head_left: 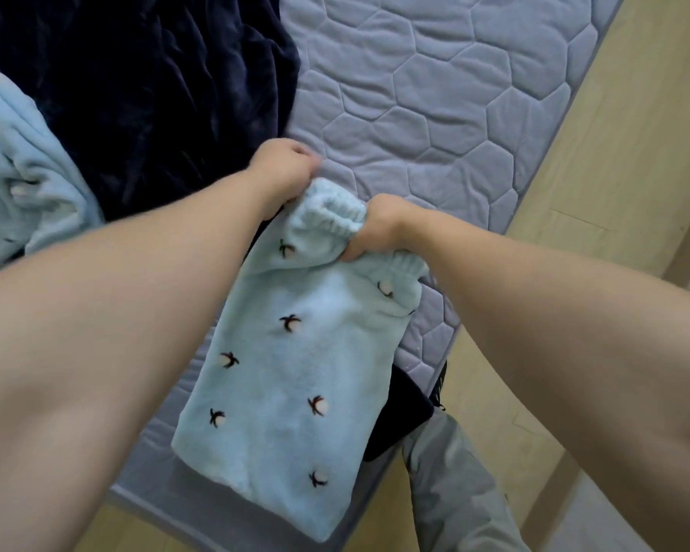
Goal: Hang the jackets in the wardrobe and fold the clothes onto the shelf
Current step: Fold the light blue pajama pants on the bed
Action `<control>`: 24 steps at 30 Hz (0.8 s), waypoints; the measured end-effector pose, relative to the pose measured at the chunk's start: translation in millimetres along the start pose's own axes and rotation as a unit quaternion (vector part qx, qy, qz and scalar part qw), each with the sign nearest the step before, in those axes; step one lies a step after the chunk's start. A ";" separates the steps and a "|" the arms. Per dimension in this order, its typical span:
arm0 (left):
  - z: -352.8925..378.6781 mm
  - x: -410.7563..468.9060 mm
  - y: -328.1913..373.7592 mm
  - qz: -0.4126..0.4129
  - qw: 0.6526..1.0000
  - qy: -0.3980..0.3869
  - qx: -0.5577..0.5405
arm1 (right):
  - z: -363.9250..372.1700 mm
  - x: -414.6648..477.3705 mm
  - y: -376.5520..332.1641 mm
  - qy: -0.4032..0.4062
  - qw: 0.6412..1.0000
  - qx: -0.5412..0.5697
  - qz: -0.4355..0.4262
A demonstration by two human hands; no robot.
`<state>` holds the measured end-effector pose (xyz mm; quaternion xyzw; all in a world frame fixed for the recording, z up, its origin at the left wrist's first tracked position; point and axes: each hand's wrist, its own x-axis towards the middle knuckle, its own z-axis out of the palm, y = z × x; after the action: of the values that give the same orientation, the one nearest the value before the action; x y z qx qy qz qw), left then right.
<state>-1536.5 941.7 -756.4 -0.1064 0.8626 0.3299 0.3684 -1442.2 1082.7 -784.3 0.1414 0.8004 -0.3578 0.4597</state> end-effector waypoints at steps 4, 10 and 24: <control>3.3 -63.4 -56.6 0.191 0.919 0.332 0.095 | -3.7 6.1 5.4 -0.012 0.999 0.041 0.032; 54.5 -169.8 -153.2 0.104 0.942 0.199 0.249 | -28.4 -17.9 -10.1 -0.097 0.994 0.042 0.026; 57.0 -200.5 -225.4 -0.065 0.946 0.319 0.018 | 10.9 -111.7 -120.2 -0.019 0.985 -0.139 -0.095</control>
<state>-1266.6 795.4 -754.7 -0.2550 0.9320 0.2386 0.0969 -1442.0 1001.8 -641.1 -0.0077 0.8434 -0.2876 0.4538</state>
